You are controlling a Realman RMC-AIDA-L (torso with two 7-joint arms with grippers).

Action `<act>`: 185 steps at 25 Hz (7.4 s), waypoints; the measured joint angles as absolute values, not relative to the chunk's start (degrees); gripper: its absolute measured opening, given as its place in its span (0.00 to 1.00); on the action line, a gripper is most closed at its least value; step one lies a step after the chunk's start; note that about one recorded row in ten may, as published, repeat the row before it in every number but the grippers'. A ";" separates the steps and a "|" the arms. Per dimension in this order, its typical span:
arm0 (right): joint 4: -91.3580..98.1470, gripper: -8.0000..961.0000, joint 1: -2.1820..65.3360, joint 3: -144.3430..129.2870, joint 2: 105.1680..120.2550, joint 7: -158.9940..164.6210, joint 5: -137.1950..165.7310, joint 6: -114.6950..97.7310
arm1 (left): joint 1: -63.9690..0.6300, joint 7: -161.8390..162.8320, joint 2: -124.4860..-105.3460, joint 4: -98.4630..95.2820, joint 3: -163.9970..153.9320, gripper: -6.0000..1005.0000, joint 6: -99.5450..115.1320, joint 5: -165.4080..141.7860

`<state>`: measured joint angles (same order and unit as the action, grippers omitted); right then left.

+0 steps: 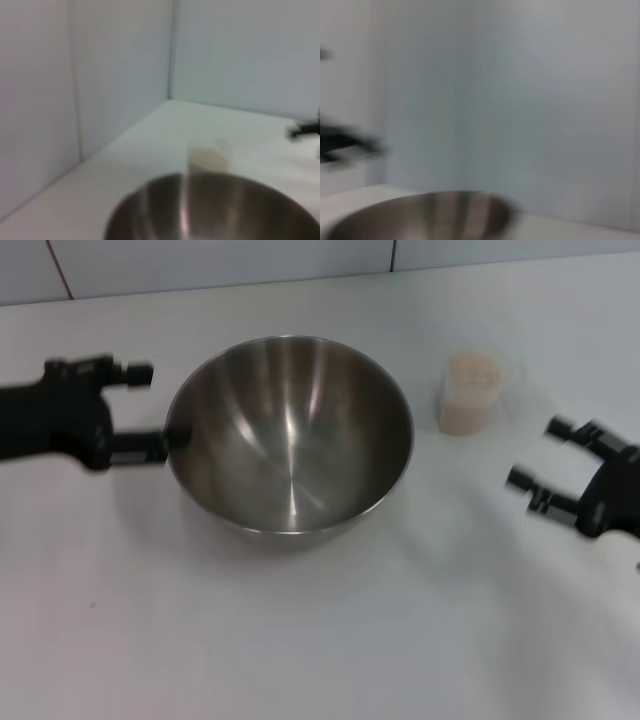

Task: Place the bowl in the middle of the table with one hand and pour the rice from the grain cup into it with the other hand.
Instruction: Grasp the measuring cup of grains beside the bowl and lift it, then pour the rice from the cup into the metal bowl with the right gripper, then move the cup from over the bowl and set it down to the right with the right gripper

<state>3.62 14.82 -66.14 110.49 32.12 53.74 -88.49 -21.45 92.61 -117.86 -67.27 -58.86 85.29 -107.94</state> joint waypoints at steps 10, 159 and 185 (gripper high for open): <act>17.05 0.80 13.02 -57.26 116.98 33.07 55.45 -65.04 | -19.52 92.75 -118.20 -69.48 -59.08 0.83 87.09 -111.87; -6.63 0.02 35.95 -21.71 119.37 -0.05 55.14 -76.00 | -23.41 94.38 -118.34 -68.03 -59.58 0.83 86.51 -115.83; -3.61 0.15 39.46 -35.16 119.78 14.90 63.10 -48.28 | -24.52 94.17 -118.37 -66.33 -60.10 0.83 86.21 -116.09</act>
